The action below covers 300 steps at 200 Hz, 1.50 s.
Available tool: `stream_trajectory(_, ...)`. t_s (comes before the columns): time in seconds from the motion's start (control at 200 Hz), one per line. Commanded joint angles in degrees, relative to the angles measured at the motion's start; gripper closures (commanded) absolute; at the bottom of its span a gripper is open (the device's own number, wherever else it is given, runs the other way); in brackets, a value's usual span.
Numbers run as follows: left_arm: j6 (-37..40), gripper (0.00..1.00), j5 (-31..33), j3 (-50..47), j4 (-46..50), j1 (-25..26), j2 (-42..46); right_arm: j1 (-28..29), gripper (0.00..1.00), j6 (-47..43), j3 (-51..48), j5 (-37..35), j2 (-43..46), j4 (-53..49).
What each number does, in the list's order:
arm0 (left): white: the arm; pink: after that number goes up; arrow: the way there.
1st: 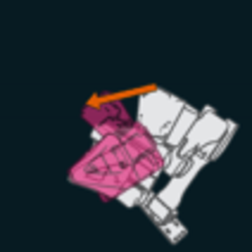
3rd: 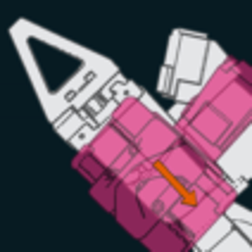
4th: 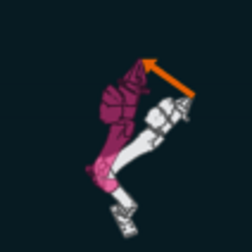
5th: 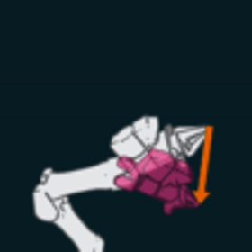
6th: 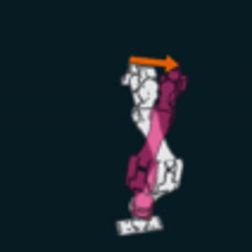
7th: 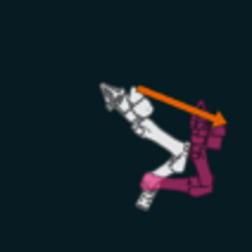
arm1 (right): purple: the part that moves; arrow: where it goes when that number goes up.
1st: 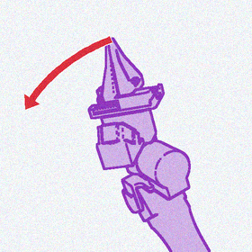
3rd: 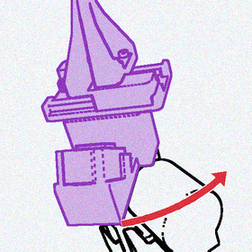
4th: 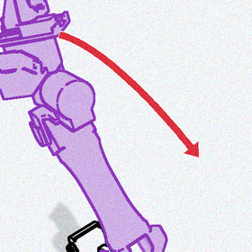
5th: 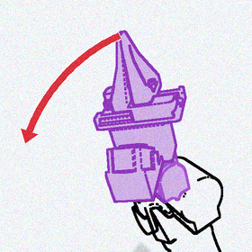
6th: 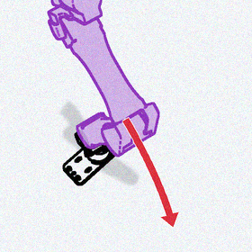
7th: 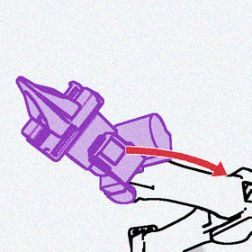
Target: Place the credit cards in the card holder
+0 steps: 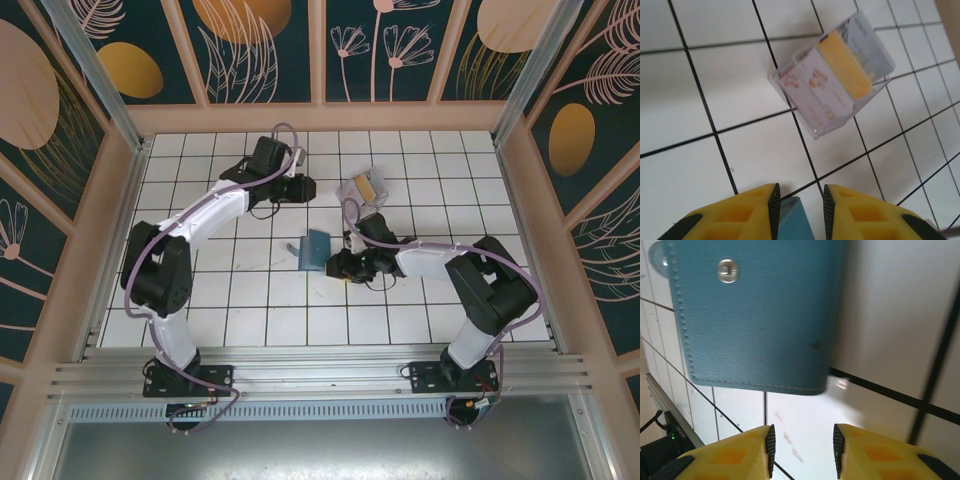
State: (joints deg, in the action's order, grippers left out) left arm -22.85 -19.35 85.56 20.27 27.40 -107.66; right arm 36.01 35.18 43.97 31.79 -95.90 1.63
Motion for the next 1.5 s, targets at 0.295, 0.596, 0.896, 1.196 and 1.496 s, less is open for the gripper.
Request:
stream_trajectory(0.295, 3.2, 0.73, -5.2, -8.2, 0.7, 1.3, -4.3, -0.6, 0.63, 5.2, -0.2, -0.1, -3.7, 10.0)
stream_trajectory(0.596, 2.8, 0.8, 2.4, -19.9, -0.7, 1.2, 1.5, -2.9, 0.63, 4.5, 6.6, 0.2, -10.2, 13.1)
stream_trajectory(0.896, -2.7, 0.81, -0.4, -30.2, -5.4, 1.3, 8.3, -4.4, 0.63, -2.9, 23.8, 2.5, -21.1, 4.5)
stream_trajectory(1.196, -10.4, 0.81, -3.9, -35.0, -14.9, 3.3, 11.3, -4.4, 0.63, -10.9, 44.8, 13.8, -34.4, -9.2)
stream_trajectory(1.496, -9.0, 0.78, 3.8, -27.7, -8.0, 4.1, 17.4, -9.5, 0.62, -14.1, 42.1, 4.9, -24.1, -13.1)
